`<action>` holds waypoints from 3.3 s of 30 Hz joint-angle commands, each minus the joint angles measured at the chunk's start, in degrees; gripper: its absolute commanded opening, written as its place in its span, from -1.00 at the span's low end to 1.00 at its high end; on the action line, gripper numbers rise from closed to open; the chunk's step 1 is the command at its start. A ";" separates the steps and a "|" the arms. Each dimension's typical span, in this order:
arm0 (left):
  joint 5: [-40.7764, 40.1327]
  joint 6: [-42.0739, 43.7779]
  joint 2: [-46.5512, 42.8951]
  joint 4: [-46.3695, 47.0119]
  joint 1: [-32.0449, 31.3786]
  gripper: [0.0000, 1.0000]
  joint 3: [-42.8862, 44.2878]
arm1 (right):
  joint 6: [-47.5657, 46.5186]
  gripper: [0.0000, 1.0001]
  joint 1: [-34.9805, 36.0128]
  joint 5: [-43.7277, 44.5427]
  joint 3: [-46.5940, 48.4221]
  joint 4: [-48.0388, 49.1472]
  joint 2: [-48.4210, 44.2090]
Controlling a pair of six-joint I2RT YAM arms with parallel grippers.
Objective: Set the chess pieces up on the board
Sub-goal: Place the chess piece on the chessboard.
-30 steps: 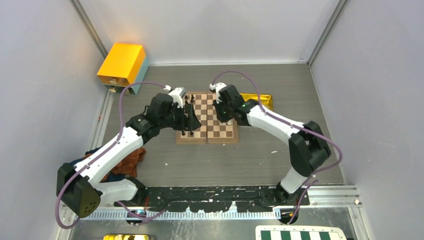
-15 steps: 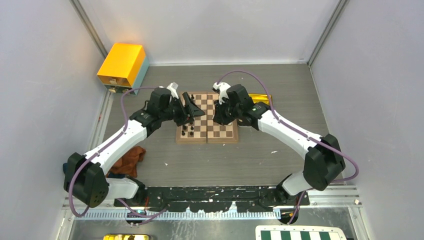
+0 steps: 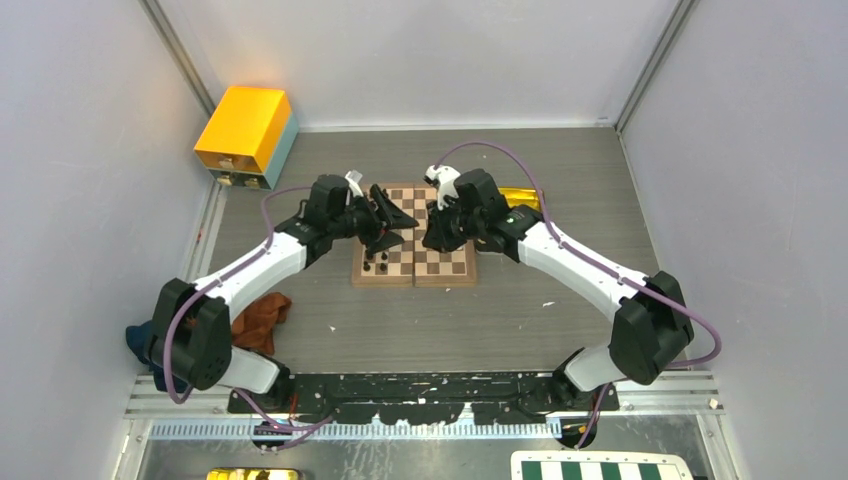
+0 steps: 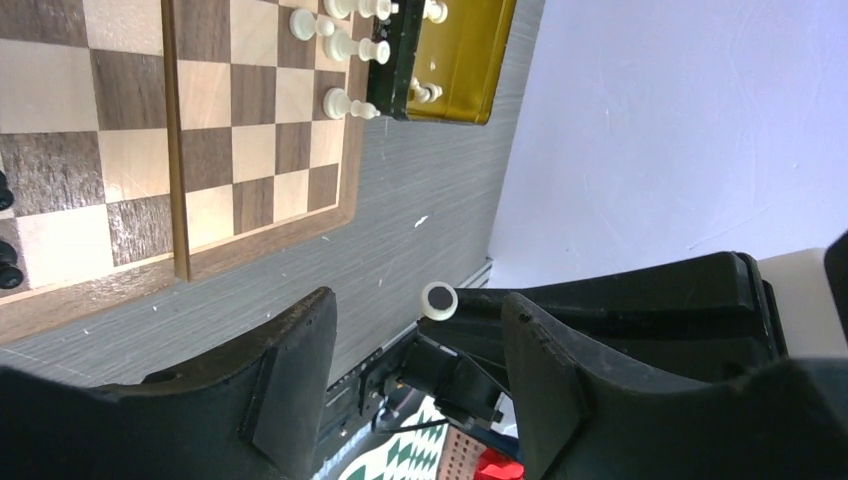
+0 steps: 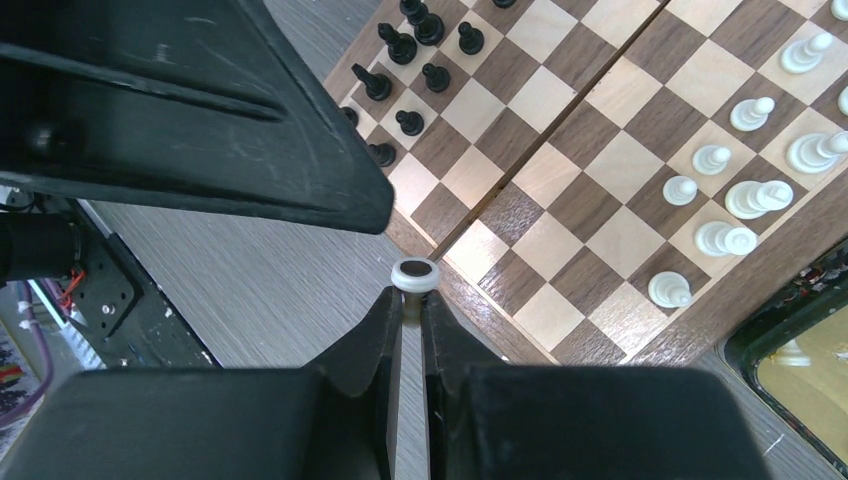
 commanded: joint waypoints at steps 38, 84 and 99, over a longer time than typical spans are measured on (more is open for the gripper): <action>13.16 -2.96 6.61 8.42 0.29 -0.39 1.75 | -0.24 -0.98 0.32 -3.06 5.56 4.85 4.67; 5.08 -12.20 4.90 14.52 1.96 -1.00 -0.88 | 0.04 -0.22 -0.40 0.47 1.13 8.01 -2.90; -9.61 -41.90 4.53 40.13 2.40 -1.00 -12.69 | 8.07 -0.16 -0.76 7.20 -9.92 25.88 -8.63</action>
